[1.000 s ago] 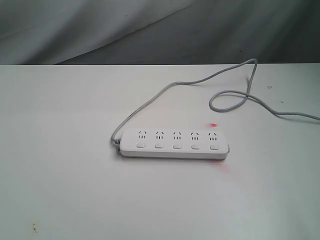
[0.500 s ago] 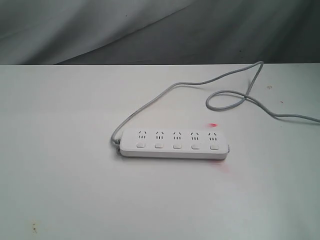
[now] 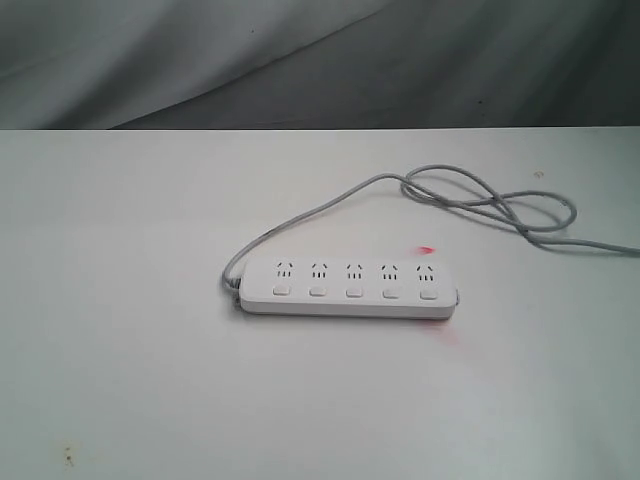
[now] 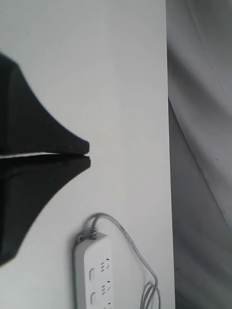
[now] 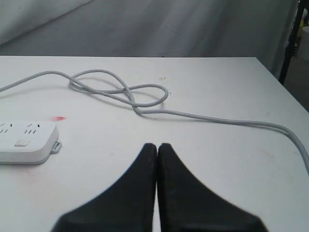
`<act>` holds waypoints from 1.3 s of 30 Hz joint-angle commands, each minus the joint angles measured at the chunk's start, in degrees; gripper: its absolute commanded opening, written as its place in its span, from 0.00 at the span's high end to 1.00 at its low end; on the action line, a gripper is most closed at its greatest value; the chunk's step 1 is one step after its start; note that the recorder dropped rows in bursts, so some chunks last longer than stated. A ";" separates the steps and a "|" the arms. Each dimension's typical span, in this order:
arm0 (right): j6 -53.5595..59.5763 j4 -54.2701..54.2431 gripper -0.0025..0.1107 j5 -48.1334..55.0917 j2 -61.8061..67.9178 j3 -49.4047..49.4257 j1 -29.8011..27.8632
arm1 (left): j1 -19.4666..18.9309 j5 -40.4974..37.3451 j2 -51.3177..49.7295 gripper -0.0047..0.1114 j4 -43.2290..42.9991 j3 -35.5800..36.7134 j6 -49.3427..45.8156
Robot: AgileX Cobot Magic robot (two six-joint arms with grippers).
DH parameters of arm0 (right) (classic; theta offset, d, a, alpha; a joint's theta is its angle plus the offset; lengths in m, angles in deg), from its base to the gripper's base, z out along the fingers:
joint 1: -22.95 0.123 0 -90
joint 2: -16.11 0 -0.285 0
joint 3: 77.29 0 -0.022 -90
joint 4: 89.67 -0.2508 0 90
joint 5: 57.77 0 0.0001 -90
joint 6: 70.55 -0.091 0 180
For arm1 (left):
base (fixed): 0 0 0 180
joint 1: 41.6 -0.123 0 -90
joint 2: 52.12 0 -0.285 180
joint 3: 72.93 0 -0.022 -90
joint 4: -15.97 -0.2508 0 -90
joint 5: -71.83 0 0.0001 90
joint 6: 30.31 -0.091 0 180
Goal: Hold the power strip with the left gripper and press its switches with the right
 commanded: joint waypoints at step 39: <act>0.01 0.32 0.98 -0.10 -0.33 0.15 0.11 | -0.43 -19.33 -59.23 0.96 15.75 -65.01 -46.27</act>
